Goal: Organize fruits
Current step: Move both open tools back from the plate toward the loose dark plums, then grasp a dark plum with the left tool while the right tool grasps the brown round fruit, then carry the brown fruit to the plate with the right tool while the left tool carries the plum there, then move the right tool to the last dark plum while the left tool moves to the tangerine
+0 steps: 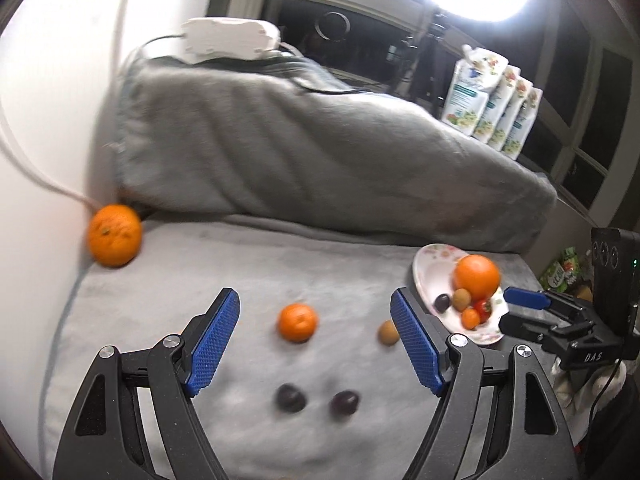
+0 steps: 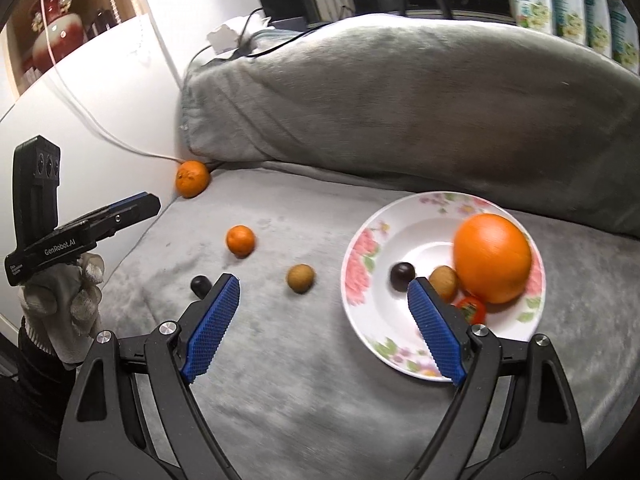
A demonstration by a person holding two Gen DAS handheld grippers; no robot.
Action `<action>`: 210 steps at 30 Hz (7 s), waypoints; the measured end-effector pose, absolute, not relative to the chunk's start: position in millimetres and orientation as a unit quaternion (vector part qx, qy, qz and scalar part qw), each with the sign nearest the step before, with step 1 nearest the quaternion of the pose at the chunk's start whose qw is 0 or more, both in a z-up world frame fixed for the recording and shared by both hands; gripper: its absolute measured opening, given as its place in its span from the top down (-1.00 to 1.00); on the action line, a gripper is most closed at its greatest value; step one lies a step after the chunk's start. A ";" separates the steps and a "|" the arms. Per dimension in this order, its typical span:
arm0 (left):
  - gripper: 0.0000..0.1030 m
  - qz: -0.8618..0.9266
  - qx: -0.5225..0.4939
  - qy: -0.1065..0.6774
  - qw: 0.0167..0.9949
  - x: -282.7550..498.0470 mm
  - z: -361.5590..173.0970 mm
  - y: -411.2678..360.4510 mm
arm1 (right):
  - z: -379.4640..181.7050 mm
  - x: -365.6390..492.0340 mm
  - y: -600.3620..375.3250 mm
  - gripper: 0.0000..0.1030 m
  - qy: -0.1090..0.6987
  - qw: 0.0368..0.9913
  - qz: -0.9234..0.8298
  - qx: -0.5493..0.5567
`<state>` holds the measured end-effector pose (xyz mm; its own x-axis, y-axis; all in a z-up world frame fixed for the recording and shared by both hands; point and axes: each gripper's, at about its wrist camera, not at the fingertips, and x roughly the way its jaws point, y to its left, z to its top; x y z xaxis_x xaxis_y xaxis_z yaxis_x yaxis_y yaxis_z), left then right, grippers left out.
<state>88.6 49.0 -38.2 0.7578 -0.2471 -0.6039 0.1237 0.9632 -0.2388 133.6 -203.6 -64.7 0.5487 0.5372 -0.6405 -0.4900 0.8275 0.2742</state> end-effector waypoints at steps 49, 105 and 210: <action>0.42 -0.129 -0.092 0.435 0.887 80.1 -124.9 53.9 | -122.5 173.0 -85.0 -0.05 0.432 0.827 0.313 -0.177; 0.61 -0.188 -0.092 0.390 0.897 103.5 -80.4 -8.9 | -84.1 126.9 -218.2 0.42 0.376 0.891 0.254 -0.020; -0.50 -0.208 -0.038 0.335 0.918 134.9 -37.5 -72.2 | -64.8 102.2 -207.1 -0.72 0.341 0.904 0.254 -0.033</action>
<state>134.9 -72.2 -37.5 0.6888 -0.4072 -0.5998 0.3557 0.9107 -0.2098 102.2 -207.1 -64.8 0.6383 0.4367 -0.6339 -0.4818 0.8689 0.1135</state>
